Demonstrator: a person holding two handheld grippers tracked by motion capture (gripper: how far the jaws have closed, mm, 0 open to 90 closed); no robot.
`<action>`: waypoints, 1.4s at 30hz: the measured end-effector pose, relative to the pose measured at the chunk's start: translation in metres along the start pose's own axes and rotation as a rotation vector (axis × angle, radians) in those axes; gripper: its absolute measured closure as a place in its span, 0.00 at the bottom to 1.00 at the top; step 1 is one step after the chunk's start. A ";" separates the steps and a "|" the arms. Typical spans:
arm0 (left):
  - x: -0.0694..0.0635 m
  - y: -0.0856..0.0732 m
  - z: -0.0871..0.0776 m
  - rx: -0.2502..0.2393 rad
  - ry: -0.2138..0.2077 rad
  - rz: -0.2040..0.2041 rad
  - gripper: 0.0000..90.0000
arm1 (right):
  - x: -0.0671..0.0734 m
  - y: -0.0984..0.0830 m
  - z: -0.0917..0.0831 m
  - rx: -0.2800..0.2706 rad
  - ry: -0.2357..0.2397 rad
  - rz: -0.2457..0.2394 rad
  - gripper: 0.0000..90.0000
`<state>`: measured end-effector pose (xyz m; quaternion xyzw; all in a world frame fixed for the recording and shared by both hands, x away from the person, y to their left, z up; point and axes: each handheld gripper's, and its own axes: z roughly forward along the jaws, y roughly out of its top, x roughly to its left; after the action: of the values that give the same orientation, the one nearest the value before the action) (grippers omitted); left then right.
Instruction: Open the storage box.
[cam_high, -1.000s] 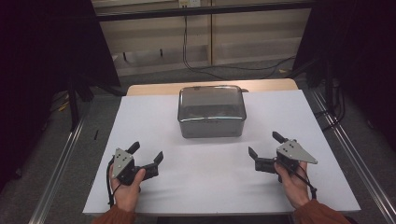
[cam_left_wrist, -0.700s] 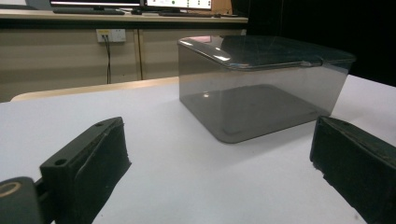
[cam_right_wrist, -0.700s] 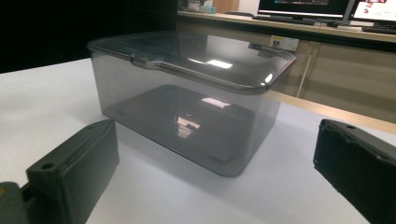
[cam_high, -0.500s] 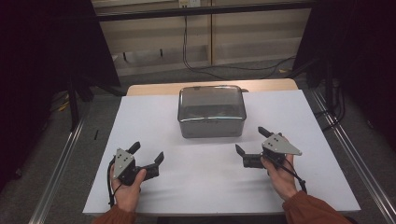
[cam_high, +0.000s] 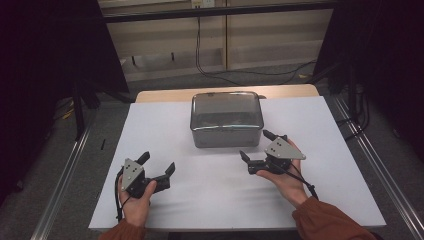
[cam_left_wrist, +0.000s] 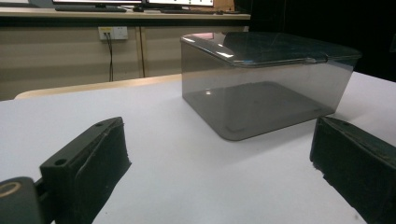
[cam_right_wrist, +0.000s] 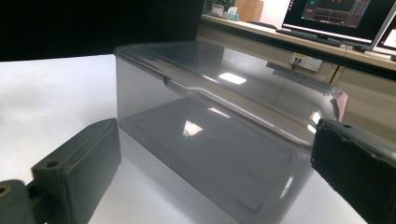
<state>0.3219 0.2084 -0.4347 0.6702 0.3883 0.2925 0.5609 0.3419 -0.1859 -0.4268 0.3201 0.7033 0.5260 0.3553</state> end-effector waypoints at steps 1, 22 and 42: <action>0.000 0.000 0.000 0.000 0.000 -0.001 0.04 | 0.001 0.001 0.002 0.000 0.002 -0.013 0.02; 0.000 0.001 0.004 0.001 0.007 0.000 0.04 | 0.019 0.030 0.035 0.018 -0.037 -0.378 0.04; 0.001 0.002 0.003 -0.001 0.004 0.009 0.04 | 0.040 0.022 0.057 0.159 -0.134 -0.857 0.23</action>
<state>0.3253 0.2079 -0.4337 0.6711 0.3861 0.2967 0.5591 0.3693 -0.1187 -0.4228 0.0592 0.7862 0.2536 0.5605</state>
